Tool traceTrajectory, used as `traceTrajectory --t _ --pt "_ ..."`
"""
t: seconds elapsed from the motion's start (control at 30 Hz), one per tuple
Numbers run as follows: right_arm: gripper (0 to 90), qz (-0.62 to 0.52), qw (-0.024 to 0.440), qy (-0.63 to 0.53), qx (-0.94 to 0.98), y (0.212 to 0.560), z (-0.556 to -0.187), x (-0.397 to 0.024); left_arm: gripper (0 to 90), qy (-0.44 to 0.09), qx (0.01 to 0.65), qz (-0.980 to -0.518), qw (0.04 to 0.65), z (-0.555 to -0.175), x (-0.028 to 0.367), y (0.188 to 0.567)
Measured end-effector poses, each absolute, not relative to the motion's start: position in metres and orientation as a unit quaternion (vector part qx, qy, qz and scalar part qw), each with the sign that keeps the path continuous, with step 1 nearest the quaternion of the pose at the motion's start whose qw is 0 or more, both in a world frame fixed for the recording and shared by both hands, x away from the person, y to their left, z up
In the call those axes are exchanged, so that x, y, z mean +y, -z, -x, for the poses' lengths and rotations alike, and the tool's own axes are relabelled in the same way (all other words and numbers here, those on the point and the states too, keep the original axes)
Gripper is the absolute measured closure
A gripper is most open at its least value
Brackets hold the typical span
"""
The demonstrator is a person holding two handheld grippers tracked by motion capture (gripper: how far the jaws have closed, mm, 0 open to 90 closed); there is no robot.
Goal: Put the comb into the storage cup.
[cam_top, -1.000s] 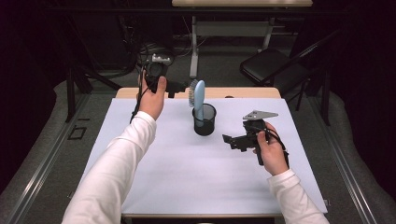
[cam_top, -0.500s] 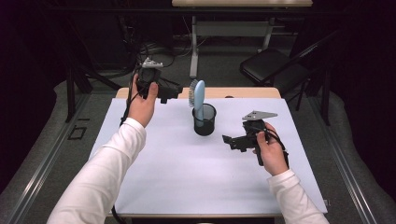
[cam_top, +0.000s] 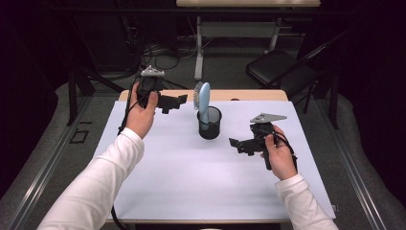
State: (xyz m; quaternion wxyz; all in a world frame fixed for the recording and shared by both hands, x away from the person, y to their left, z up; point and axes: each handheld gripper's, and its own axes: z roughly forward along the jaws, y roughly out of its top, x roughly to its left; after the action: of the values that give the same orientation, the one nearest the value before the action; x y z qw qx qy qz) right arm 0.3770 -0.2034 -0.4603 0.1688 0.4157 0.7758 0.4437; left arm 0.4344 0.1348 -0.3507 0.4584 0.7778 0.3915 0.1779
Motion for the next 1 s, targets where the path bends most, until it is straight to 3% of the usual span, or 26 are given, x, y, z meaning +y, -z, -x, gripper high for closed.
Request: traceTrajectory --t 1.0 --pt "0.0 -0.408 0.165 -0.451 0.777 0.453 -0.374 -0.204 4.2 -0.161 0.381 -0.774 0.479 -0.399 0.170 0.376"
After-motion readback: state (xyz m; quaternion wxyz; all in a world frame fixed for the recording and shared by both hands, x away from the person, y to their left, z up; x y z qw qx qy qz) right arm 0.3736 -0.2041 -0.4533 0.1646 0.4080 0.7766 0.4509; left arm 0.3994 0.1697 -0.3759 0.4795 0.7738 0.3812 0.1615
